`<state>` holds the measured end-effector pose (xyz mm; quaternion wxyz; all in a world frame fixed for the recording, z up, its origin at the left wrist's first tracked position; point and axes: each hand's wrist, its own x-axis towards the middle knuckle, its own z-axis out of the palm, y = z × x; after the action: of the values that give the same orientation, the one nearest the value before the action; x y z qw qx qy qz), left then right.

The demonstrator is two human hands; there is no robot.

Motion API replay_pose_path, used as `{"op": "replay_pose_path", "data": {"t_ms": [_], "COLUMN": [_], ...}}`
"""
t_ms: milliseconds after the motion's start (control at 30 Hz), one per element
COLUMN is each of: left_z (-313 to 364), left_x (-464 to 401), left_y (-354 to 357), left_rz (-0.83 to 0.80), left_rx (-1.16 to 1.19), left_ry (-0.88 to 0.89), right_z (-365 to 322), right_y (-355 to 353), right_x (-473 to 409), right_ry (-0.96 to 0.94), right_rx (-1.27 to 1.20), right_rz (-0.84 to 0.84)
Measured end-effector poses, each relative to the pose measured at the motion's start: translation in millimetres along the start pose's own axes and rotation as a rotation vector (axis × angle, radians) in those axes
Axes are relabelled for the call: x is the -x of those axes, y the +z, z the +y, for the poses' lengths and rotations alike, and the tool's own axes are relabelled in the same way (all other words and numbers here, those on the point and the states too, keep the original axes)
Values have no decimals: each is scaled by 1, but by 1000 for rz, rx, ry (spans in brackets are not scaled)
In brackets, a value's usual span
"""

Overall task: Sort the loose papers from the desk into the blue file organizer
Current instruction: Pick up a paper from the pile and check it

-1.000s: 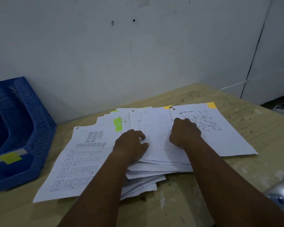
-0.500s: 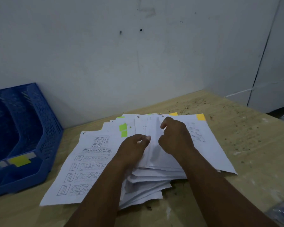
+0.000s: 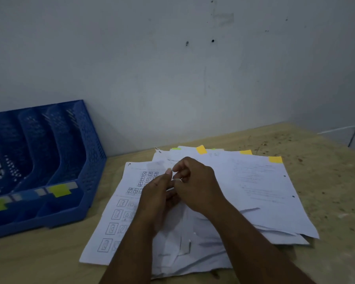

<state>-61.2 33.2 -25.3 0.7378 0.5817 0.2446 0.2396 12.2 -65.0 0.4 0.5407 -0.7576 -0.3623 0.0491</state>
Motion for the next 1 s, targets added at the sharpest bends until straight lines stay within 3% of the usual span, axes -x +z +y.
{"op": "replay_pose_path", "data": {"t_ms": [233, 433, 633, 767, 1000], "left_z": [-8, -1, 4, 7, 20], "left_x": [-9, -10, -8, -8, -8], "left_y": [-10, -13, -23, -31, -47], "left_rz": [163, 241, 311, 369, 387], "left_rx": [-40, 69, 87, -8, -31], "left_ry": [-13, 19, 69, 58, 76], "right_z": [21, 41, 46, 44, 41], "right_y": [11, 9, 2, 0, 6], "right_x": [9, 2, 2, 1, -5], "right_ry": [-32, -73, 151, 210, 116], "right_rx": [-54, 164, 312, 230, 127], "right_rz": [-50, 129, 122, 82, 166]}}
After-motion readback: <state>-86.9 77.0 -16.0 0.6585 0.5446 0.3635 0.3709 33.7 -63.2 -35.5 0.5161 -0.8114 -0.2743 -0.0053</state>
